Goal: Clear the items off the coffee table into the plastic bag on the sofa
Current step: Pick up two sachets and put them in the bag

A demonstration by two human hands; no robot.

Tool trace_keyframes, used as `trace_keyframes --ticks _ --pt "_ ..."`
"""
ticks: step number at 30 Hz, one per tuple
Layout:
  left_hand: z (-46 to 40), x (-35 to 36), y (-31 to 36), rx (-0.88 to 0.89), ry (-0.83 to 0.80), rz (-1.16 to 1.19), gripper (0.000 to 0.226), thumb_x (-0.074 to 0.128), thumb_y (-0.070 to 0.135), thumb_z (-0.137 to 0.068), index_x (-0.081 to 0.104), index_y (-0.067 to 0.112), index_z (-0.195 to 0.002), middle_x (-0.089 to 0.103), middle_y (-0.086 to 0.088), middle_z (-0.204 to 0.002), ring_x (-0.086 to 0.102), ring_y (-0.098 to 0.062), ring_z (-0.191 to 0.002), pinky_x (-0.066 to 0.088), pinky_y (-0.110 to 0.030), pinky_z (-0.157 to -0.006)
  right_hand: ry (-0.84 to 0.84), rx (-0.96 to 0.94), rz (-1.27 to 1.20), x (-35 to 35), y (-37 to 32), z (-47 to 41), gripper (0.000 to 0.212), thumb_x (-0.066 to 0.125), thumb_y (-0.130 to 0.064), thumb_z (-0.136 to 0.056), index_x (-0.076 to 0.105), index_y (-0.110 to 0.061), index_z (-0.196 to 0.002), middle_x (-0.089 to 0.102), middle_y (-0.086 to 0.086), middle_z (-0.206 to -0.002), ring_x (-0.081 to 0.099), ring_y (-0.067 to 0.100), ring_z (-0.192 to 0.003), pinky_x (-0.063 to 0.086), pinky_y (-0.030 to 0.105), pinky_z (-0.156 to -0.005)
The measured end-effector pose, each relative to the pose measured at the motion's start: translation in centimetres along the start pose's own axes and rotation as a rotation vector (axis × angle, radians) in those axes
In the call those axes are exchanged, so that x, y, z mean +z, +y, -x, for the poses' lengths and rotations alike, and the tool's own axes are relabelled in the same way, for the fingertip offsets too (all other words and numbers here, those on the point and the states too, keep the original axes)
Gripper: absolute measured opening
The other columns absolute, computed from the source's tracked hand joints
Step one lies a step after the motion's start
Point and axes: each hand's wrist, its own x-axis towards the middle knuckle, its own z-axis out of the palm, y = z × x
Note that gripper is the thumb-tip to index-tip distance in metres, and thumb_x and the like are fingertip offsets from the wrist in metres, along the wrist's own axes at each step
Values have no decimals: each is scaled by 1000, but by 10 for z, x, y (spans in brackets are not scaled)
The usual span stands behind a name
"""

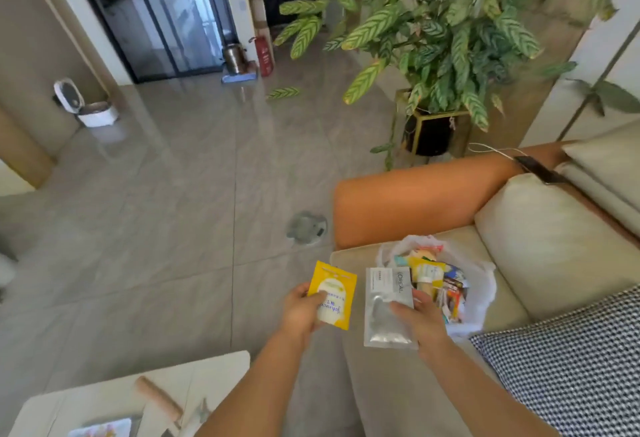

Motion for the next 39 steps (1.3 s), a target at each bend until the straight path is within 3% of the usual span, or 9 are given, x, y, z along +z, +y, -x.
trace_keyframes --ticks 5,9,13,17,20,24,30,35,39 --pt "-31 94 15 -39 -120 -121 20 51 -2 -90 57 12 -103 64 -11 -94 61 -17 -70 49 -23 -50 217 142 -166 -61 -8 -36 33 57 7 -84 59 -8 -113 66 12 -98 61 30 -91 50 44 -91" --pt "-60 160 15 -77 -228 -216 26 46 -7 -86 63 12 -87 66 -11 -84 63 -22 -69 53 -28 -56 318 291 -312 -95 -3 -61 22 44 8 -90 57 -8 -93 58 8 -80 54 23 -71 50 29 -59" --pt "-97 212 12 -56 -295 -360 31 44 -9 -87 61 5 -108 65 -14 -91 64 -27 -69 52 -34 -59 419 400 -420 -110 9 -90 22 43 11 -88 56 -5 -95 55 10 -78 53 22 -67 48 21 -43" --pt "-146 248 4 -19 -298 -527 29 45 -8 -86 63 8 -103 66 -16 -108 65 -33 -92 57 -44 -73 448 465 -492 -116 16 -119 18 45 12 -88 57 1 -95 57 14 -77 53 26 -67 47 34 -60" --pt "-188 264 -3 -16 -275 -635 28 47 -5 -84 63 18 -84 68 -16 -104 66 -35 -95 54 -51 -87 509 557 -548 -117 23 -152 14 47 10 -88 53 -1 -82 58 17 -80 56 28 -68 51 35 -56" --pt "-240 280 -10 -56 -250 -678 29 46 -6 -83 64 12 -95 67 -16 -101 65 -35 -95 54 -50 -87 571 641 -640 -113 43 -198 34 52 7 -85 54 1 -118 60 19 -95 58 34 -84 54 41 -71" --pt "-281 302 -20 -130 -276 -732 24 43 1 -93 62 15 -96 63 -11 -96 60 -29 -90 54 -46 -88 700 657 -744 -116 61 -242 46 42 8 -93 43 -7 -136 57 16 -105 51 23 -73 48 34 -69" --pt "-285 304 -36 -183 -323 -669 30 37 -1 -95 60 18 -91 63 -5 -93 61 -26 -91 54 -45 -88 804 693 -856 -118 74 -266 46 44 2 -95 41 -11 -139 51 2 -79 48 13 -67 54 17 -59" --pt "-284 309 -42 -164 -278 -643 31 37 -4 -94 60 17 -96 64 -9 -103 61 -26 -92 58 -40 -74 851 675 -797 -123 80 -276 37 47 1 -93 45 -2 -129 51 27 -129 52 36 -120 42 45 -104"
